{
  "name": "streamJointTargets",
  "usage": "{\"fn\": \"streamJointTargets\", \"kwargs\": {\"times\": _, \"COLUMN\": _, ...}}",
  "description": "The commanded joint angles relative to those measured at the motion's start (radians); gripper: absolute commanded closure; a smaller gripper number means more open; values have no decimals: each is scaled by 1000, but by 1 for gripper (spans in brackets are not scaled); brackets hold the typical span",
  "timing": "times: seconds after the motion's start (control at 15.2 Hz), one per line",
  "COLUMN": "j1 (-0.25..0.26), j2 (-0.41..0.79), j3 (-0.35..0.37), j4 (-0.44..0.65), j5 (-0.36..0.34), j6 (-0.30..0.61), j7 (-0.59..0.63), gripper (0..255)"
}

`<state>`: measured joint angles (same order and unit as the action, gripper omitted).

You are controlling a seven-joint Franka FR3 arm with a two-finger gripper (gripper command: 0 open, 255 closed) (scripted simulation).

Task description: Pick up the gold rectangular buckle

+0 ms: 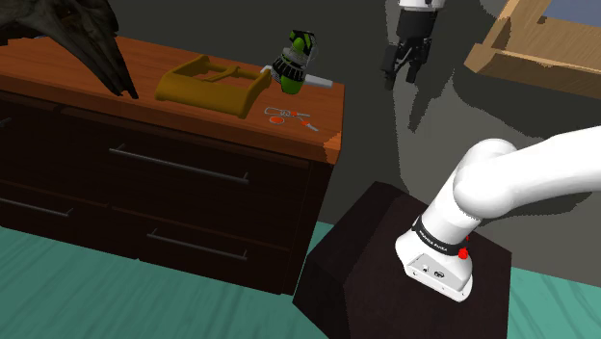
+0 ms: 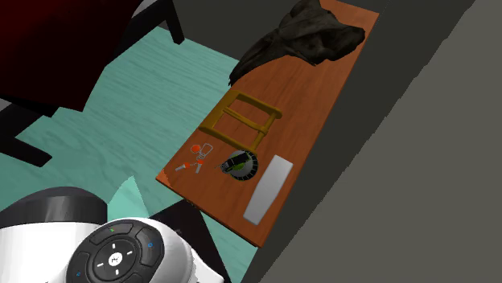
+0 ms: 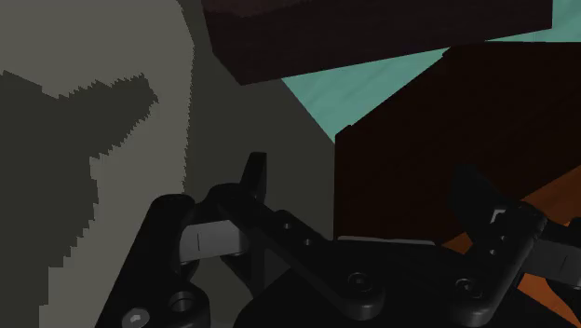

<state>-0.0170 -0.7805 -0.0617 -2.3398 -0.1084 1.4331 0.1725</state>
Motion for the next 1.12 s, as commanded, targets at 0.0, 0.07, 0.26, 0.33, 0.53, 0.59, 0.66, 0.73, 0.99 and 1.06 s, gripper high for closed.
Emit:
{"fn": "streamJointTargets", "kwargs": {"times": 0.0, "j1": 0, "j2": 0, "j3": 0, "j4": 0, "j5": 0, "j6": 0, "j7": 0, "gripper": 0}}
{"fn": "streamJointTargets", "kwargs": {"times": 0.07, "j1": 1, "j2": 15, "j3": 22, "j4": 8, "j5": 24, "j6": 4, "j7": 41, "gripper": 0}}
{"fn": "streamJointTargets", "kwargs": {"times": 0.26, "j1": 4, "j2": 69, "j3": 84, "j4": 40, "j5": 91, "j6": 18, "j7": 163, "gripper": 0}}
{"fn": "streamJointTargets", "kwargs": {"times": 0.33, "j1": 4, "j2": 89, "j3": 104, "j4": 53, "j5": 111, "j6": 24, "j7": 203, "gripper": 0}}
{"fn": "streamJointTargets", "kwargs": {"times": 0.53, "j1": 4, "j2": 158, "j3": 162, "j4": 101, "j5": 167, "j6": 45, "j7": 321, "gripper": 0}}
{"fn": "streamJointTargets", "kwargs": {"times": 0.59, "j1": 3, "j2": 183, "j3": 181, "j4": 120, "j5": 184, "j6": 52, "j7": 360, "gripper": 0}}
{"fn": "streamJointTargets", "kwargs": {"times": 0.66, "j1": 2, "j2": 209, "j3": 199, "j4": 140, "j5": 199, "j6": 59, "j7": 399, "gripper": 0}}
{"fn": "streamJointTargets", "kwargs": {"times": 0.73, "j1": 1, "j2": 236, "j3": 217, "j4": 161, "j5": 214, "j6": 67, "j7": 438, "gripper": 0}}
{"fn": "streamJointTargets", "kwargs": {"times": 0.99, "j1": -5, "j2": 354, "j3": 282, "j4": 260, "j5": 257, "j6": 96, "j7": 591, "gripper": 0}}
{"fn": "streamJointTargets", "kwargs": {"times": 1.06, "j1": -6, "j2": 386, "j3": 297, "j4": 288, "j5": 264, "j6": 103, "j7": 629, "gripper": 0}}
